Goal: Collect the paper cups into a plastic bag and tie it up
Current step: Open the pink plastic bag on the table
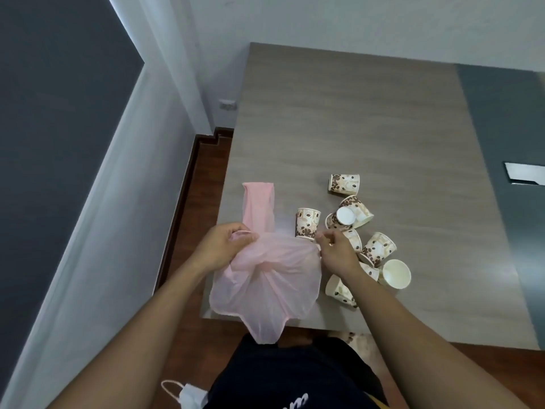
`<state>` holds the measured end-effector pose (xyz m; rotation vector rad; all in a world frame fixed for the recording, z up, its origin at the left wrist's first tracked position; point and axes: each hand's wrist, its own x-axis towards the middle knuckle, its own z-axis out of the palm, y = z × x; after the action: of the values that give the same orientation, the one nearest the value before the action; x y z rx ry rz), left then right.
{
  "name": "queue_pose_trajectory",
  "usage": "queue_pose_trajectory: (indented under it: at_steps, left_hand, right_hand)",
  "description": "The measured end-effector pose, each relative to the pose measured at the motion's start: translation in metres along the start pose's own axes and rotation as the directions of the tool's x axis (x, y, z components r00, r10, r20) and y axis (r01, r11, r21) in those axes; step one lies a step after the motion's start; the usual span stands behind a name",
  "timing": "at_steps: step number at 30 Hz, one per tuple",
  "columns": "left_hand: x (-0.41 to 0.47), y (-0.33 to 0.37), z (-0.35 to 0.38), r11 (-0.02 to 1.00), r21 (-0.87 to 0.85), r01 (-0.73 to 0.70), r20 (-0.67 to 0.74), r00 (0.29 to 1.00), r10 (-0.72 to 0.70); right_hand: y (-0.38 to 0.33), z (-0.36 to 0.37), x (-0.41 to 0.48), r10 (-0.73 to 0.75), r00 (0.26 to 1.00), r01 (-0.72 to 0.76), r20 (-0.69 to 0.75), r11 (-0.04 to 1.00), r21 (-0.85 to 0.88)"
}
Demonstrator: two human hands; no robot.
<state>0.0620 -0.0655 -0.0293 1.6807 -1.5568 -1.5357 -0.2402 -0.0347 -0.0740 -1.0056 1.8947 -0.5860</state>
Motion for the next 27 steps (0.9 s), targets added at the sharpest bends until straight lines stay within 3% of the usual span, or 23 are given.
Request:
queue_pose_trajectory:
  at_steps: [4, 8, 12, 14, 17, 18, 21, 24, 27]
  left_hand:
    - [-0.012, -0.008, 0.011, 0.997, -0.077, -0.008, -0.191, 0.982, -0.007]
    - [-0.022, -0.015, 0.021, 0.97, -0.239, 0.037, -0.292, 0.95, -0.108]
    - [-0.03, -0.015, 0.02, 0.92, -0.388, 0.058, -0.371, 0.904, -0.213]
    - [-0.031, -0.013, 0.017, 0.84, -0.538, 0.071, -0.393, 0.86, -0.324]
    - [-0.03, -0.006, 0.015, 0.638, -0.767, 0.069, -0.329, 0.812, -0.483]
    - [-0.03, -0.003, 0.014, 0.619, -0.781, 0.079, -0.317, 0.804, -0.502]
    - [-0.026, 0.01, 0.018, 0.691, -0.716, 0.097, -0.347, 0.81, -0.473]
    - [-0.02, 0.033, 0.025, 0.79, -0.609, 0.07, -0.393, 0.839, -0.376]
    - [-0.01, 0.053, 0.031, 0.836, -0.545, 0.064, -0.408, 0.851, -0.331]
  right_hand:
    - [0.018, 0.011, -0.001, -0.083, 0.989, 0.114, 0.119, 0.954, -0.276]
    - [0.034, 0.026, -0.002, -0.007, 0.976, 0.102, 0.218, 0.898, -0.427]
    - [0.043, 0.033, 0.003, -0.031, 0.982, 0.107, 0.184, 0.903, -0.416]
    - [0.037, 0.031, 0.005, -0.044, 0.986, 0.106, 0.163, 0.914, -0.393]
    - [0.016, 0.009, 0.001, -0.084, 0.994, 0.1, 0.069, 0.953, -0.284]
    - [0.005, -0.004, -0.004, -0.103, 0.994, 0.105, 0.022, 0.968, -0.226]
    - [-0.036, -0.042, -0.021, -0.12, 0.985, 0.134, -0.125, 0.984, 0.118]
    - [-0.079, -0.07, -0.047, -0.107, 0.971, 0.196, -0.213, 0.867, 0.457]
    - [-0.1, -0.074, -0.072, -0.207, 0.94, 0.315, -0.27, 0.828, 0.463]
